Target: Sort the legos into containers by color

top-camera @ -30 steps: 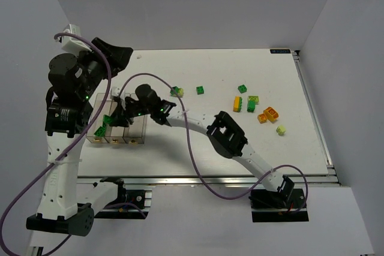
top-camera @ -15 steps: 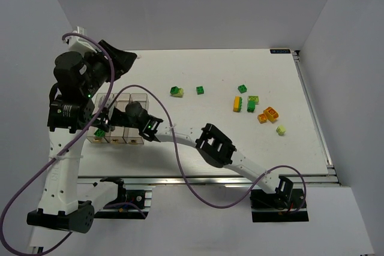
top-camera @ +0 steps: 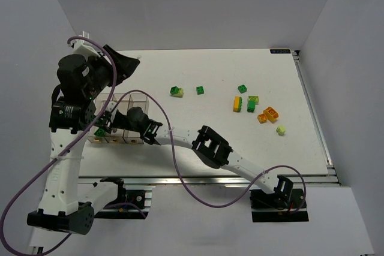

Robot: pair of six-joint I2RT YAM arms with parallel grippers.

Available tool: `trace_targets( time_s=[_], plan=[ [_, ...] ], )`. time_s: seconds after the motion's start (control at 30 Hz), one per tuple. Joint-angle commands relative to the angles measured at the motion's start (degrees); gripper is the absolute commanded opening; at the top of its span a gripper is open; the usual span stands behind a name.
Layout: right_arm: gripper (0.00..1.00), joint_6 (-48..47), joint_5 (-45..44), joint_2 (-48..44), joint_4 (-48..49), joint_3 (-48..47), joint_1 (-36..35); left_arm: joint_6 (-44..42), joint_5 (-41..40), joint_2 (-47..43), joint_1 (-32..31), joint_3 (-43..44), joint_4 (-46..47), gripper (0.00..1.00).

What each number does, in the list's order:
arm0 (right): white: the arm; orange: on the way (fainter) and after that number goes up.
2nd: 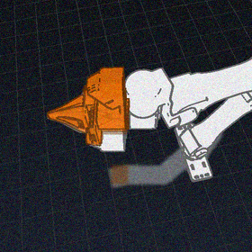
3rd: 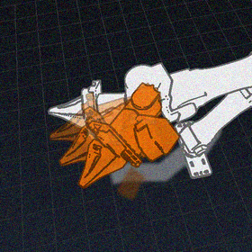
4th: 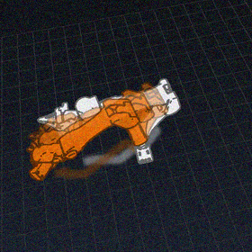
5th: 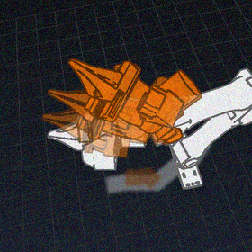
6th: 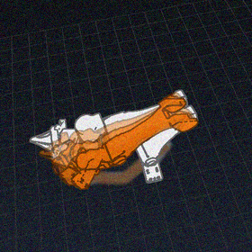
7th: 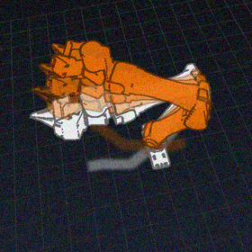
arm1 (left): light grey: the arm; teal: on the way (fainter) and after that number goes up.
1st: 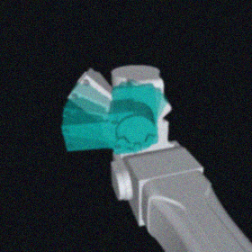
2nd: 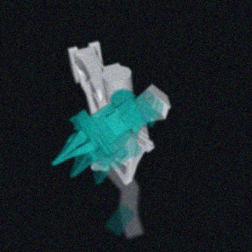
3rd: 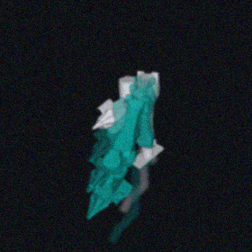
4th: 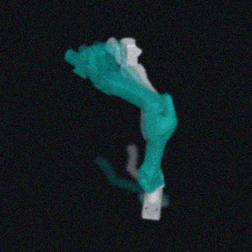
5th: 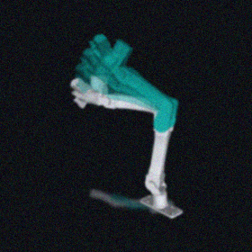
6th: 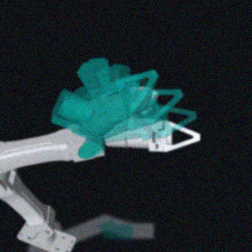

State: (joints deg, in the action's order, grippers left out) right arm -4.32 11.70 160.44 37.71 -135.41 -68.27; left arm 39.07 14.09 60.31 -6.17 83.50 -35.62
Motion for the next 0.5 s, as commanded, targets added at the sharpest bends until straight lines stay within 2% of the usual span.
trace_targets(
  time_s=[0.0, 0.1, 0.2, 0.47],
  plan=[
    [0.42, -1.2, -0.7, 0.0, 6.3, -0.3, -0.3, 0.0, 0.9, -0.2, -0.1, -0.1, 0.0, 0.69],
    [0.59, -1.7, -0.8, 0.0, 6.8, 0.2, -0.1, 0.4, 0.9, -0.8, -0.1, -1.1, 0.4, 0.69],
    [0.64, -2.1, -0.5, -0.1, 6.9, 0.0, 0.1, 0.7, 0.5, -1.4, -0.1, -1.6, 0.1, 0.69],
    [0.64, -3.1, 1.6, -4.2, 7.6, 1.4, 0.4, 0.7, 0.4, -1.3, -0.1, -0.9, 0.1, 0.67]
  ],
)
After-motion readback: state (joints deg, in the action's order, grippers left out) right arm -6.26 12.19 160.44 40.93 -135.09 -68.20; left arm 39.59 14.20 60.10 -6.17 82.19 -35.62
